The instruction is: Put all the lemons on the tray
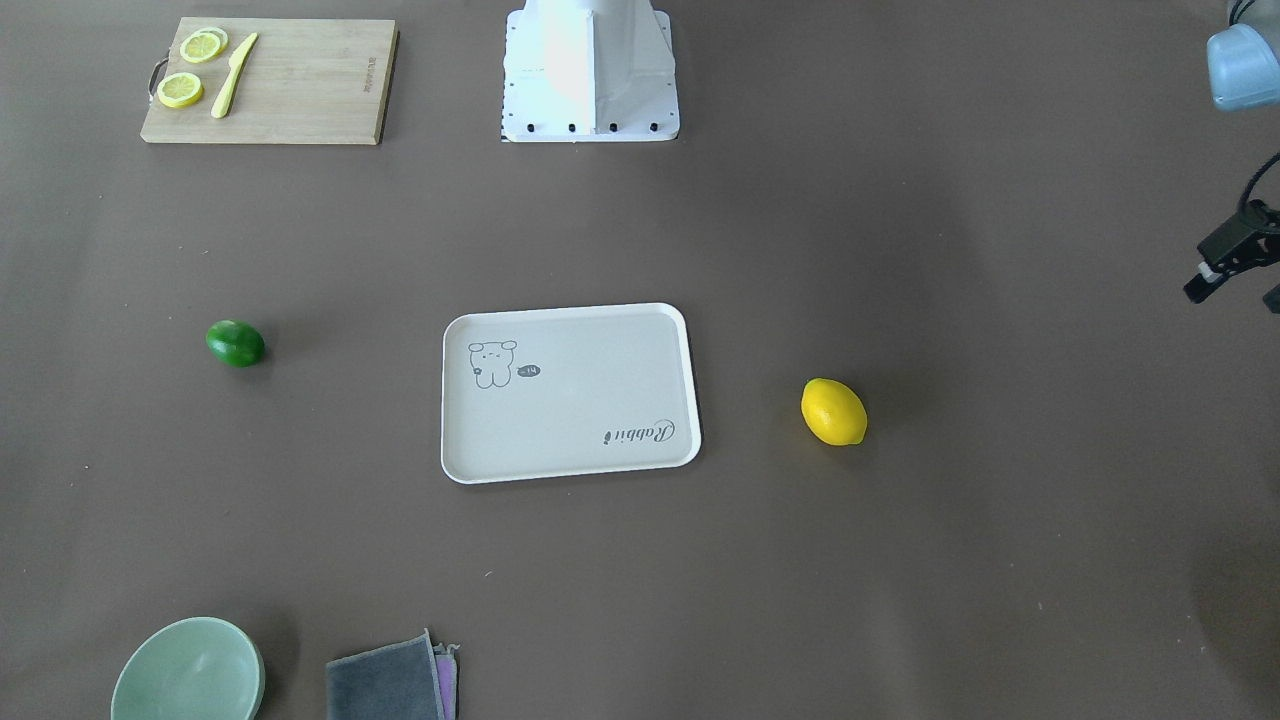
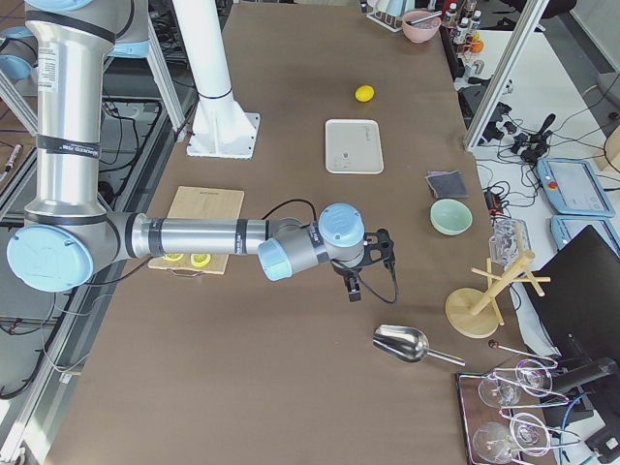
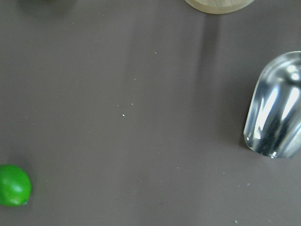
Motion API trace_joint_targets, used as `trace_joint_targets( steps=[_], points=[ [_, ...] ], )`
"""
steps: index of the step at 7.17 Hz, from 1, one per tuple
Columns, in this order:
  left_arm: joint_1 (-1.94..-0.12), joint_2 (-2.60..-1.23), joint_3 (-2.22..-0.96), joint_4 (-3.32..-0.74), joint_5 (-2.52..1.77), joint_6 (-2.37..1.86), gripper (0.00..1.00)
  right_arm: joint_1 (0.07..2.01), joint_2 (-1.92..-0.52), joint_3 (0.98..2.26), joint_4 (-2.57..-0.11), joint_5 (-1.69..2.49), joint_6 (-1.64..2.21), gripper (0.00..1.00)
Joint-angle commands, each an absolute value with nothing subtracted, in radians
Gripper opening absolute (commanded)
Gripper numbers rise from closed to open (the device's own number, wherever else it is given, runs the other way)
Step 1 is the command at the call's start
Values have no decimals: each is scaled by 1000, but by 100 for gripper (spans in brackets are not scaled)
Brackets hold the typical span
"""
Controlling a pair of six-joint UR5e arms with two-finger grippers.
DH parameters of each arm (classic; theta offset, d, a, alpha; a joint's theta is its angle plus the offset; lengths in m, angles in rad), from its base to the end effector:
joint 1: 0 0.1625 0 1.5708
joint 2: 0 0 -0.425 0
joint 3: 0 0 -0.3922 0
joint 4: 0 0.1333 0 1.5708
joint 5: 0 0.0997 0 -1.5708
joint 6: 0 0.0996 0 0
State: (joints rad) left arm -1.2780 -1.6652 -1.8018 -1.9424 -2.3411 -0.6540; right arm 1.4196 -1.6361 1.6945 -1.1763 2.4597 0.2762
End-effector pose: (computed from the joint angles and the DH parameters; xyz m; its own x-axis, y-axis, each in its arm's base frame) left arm 0.0929 -0.5297 0.4510 0.5776 0.0575 -0.8143 0.1639 0.9690 0.1846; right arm -0.0171 -0.4839 0.5765 0.5872 -0.1720 0.7910 -0.0256 0.9727 0.2306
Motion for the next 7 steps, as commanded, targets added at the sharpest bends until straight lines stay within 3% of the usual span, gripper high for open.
trace_joint_targets(
  steps=[1, 4, 7],
  points=[
    [-1087, -1808, -1796, -1936, -2260, -1041, 97, 1277, -1531, 1732, -1175, 2439, 530, 98],
    [-913, -1911, -1778, -1933, -2137, -1522, 95, 1071, -1435, 1753, -1177, 2298, 531, 99],
    [-799, -1992, -1676, -1934, -1997, -1663, 94, 956, -1382, 1753, -1180, 2228, 532, 98]
  ],
)
